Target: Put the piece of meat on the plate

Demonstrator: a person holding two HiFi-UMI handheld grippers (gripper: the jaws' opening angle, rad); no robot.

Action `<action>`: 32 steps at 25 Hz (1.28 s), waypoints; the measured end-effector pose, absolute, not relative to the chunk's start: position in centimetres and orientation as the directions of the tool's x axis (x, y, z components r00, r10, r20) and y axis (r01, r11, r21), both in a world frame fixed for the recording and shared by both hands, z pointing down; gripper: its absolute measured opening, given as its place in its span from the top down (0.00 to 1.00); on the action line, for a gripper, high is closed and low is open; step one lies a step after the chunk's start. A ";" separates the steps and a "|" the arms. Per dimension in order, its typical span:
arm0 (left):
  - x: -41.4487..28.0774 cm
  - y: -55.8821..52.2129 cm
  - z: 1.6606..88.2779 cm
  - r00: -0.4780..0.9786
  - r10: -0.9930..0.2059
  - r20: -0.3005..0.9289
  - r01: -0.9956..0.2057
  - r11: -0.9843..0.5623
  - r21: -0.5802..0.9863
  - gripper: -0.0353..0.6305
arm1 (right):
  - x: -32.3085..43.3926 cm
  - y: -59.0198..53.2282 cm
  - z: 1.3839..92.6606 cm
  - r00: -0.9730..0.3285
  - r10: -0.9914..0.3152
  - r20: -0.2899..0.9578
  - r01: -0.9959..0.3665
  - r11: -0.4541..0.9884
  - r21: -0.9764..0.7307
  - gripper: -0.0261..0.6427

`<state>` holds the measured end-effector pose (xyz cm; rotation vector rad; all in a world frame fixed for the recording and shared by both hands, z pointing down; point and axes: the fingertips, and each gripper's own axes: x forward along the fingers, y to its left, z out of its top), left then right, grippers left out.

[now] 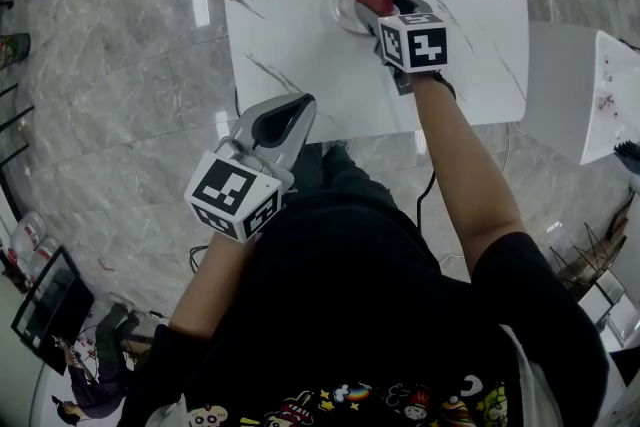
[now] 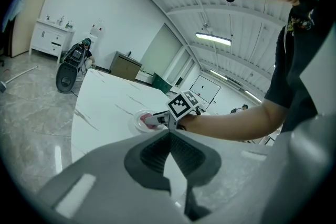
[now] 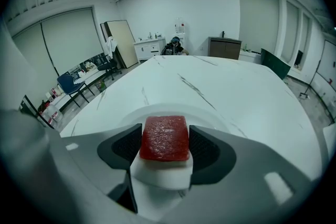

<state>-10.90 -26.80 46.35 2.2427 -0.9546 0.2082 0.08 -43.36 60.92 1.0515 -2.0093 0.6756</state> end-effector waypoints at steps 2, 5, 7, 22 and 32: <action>-10.8 -26.7 46.3 0.716 -0.578 0.392 -0.691 -0.501 0.521 0.95 | 0.2 -43.4 60.9 -0.375 -0.456 0.807 -0.849 0.519 -0.101 0.50; -10.6 -26.5 46.1 0.711 -0.579 0.398 -0.696 -0.504 0.511 0.95 | 0.3 -43.3 60.8 -0.379 -0.467 0.799 -0.853 0.511 -0.106 0.50; -10.6 -26.4 46.0 0.708 -0.580 0.403 -0.701 -0.504 0.505 0.95 | 0.4 -43.4 60.7 -0.385 -0.475 0.791 -0.856 0.505 -0.114 0.50; -8.5 -25.9 44.3 0.675 -0.607 0.418 -0.737 -0.524 0.428 0.95 | 3.7 -41.3 49.3 -0.458 -0.679 0.574 -0.874 0.462 -0.152 0.92; -6.7 -26.3 42.3 0.665 -0.615 0.423 -0.746 -0.574 0.338 0.95 | 6.8 -36.8 42.4 -0.497 -0.744 0.447 -0.864 0.470 -0.179 0.92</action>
